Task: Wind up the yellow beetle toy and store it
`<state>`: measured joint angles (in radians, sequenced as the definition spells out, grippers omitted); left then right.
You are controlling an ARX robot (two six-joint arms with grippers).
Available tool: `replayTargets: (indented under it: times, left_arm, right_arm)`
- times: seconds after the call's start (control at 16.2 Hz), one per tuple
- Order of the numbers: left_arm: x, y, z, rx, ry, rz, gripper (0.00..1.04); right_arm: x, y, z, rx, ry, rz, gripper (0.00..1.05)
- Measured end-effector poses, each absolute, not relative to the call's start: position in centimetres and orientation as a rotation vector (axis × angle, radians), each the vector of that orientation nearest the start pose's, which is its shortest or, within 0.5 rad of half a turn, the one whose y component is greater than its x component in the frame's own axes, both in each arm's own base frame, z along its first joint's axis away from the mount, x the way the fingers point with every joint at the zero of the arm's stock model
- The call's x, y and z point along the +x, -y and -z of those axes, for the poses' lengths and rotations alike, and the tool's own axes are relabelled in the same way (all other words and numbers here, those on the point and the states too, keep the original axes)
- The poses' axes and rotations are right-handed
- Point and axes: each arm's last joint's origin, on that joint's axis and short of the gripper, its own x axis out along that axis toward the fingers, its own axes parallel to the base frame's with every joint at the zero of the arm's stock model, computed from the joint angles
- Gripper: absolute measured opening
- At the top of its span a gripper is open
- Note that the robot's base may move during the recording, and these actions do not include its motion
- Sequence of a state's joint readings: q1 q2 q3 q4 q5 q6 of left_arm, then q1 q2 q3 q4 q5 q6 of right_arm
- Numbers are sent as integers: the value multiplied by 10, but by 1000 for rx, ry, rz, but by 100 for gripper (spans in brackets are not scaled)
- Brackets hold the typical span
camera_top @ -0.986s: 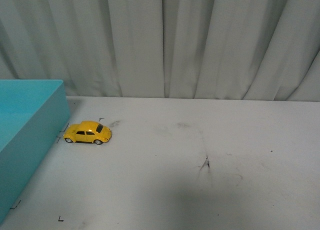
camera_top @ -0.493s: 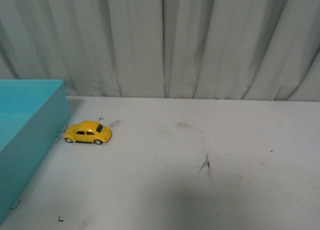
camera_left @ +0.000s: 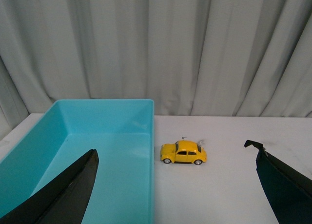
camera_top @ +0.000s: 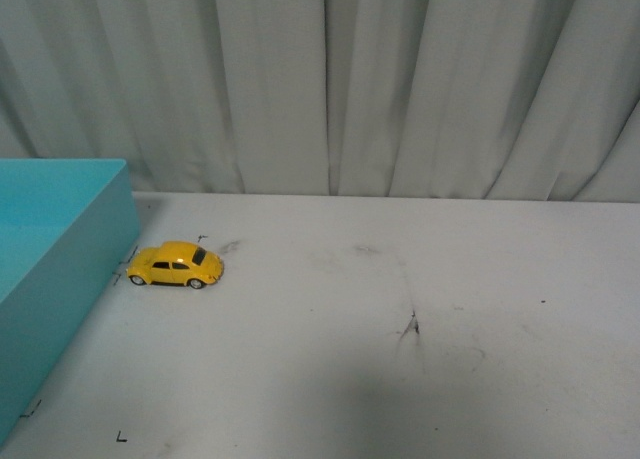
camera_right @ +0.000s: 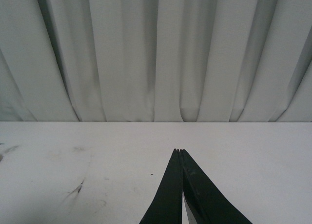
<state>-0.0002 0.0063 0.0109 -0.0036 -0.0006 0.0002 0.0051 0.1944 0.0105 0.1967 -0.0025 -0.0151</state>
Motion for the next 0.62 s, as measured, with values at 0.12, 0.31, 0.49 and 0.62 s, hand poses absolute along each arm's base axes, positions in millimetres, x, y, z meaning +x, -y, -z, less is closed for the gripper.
replayTargets:
  times: [0.12, 0.31, 0.49, 0.62]
  left_arm:
    - [97, 0, -166, 0, 1, 0, 98]
    - [97, 0, -166, 0, 2, 0, 98]
    - [97, 0, -166, 0, 1, 0, 98]
    - [97, 0, -166, 0, 1, 0, 98]
  right_arm:
    - [107, -1, -169, -15, 3, -8, 2]
    - [97, 0, -166, -15, 3, -5, 2]
    - [97, 0, -167, -15, 4, -5, 20]
    - [97, 0, -167, -15, 4, -5, 45]
